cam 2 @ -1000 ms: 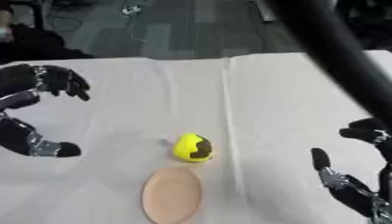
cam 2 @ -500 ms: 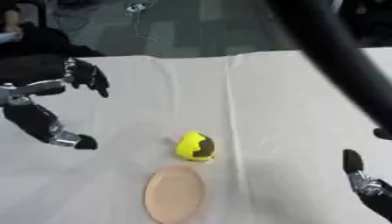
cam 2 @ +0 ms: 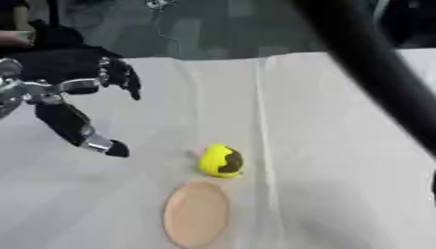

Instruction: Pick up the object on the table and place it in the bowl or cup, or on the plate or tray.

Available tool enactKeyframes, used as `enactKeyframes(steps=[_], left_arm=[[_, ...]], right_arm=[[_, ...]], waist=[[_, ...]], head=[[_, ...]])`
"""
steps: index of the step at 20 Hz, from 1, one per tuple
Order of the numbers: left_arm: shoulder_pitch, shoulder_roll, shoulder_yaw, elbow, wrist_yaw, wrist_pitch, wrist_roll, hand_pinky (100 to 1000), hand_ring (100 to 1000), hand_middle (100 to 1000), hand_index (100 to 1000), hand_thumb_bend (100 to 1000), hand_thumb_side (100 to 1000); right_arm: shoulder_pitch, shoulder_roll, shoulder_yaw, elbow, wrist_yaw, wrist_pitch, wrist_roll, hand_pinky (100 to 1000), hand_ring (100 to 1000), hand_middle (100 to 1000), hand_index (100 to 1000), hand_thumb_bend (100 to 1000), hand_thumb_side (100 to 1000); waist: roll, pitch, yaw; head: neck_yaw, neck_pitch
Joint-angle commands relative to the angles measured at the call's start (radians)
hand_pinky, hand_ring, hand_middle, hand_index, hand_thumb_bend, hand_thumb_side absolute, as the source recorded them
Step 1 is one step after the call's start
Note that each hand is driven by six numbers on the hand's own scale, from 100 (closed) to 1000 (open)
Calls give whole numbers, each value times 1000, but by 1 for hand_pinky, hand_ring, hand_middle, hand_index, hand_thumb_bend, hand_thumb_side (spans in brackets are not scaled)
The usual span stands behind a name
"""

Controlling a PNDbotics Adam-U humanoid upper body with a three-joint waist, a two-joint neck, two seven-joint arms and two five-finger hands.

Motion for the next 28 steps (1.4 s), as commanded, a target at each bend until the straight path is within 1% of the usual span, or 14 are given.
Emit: enactKeyframes(steps=[1,3,4,5,11,13,14,15,17,18,19,28], left_arm=[[-8,39,13,-11,-17,0,-13,588,737,744,757,612,771],[-11,35,8,-11,-24,-1,-19,590,739,744,757,611,770],[-12,33,6,-11,-26,-1,-22,590,739,744,757,611,770],[-16,31,3,-11,-29,-4,-26,591,741,744,757,612,769],[-23,16,-9,-11,-30,-14,-27,588,737,744,758,618,767],[-23,10,-13,-11,-31,-15,-26,586,735,744,758,620,765],[-24,6,-15,-11,-31,-15,-26,586,735,744,758,620,765],[-25,2,-17,-11,-31,-16,-26,586,735,745,759,622,764],[-30,-3,-21,-11,-33,-14,-28,585,734,745,759,623,763],[-34,-7,-24,-11,-33,-15,-29,585,733,745,759,623,764],[-39,-10,-27,-11,-32,-17,-30,584,733,745,759,624,763],[-63,-34,-43,-11,-28,-23,-34,581,728,745,759,626,761]], right_arm=[[-23,-37,-13,-14,-47,-301,-299,444,490,525,602,470,590],[-35,-48,-19,-14,-74,-301,-299,445,490,526,603,476,592],[-38,-52,-22,-14,-85,-301,-299,445,490,526,603,464,597],[-45,-57,-24,-14,-97,-301,-299,446,490,526,605,480,595],[-69,-83,-31,-14,-164,-301,-299,442,490,531,614,476,613],[-80,-90,-36,-14,-184,-301,-299,443,490,531,615,482,615],[-85,-94,-38,-14,-193,-301,-299,444,490,532,615,462,625],[-92,-97,-40,-14,-202,-301,-299,445,490,531,616,488,616],[-102,-103,-42,-14,-215,-301,-299,446,490,531,616,494,615],[-108,-106,-40,-14,-222,-301,-299,446,490,531,616,482,621],[-113,-109,-42,-14,-228,-301,-299,447,490,531,617,499,617],[-148,-133,-53,-14,-284,-301,-299,449,489,532,620,513,624]], waist=[[1,-4,-9],[3,-1,-21],[4,0,-25],[5,1,-31],[13,10,-54],[17,15,-61],[19,17,-65],[21,20,-68],[24,23,-74],[25,25,-77],[27,26,-81],[41,37,-110]], head=[[41,-3],[58,-3],[62,-3],[69,-3],[96,-3],[101,-3],[103,-3],[104,-3],[107,-3],[110,-3],[114,-3],[130,-3]])
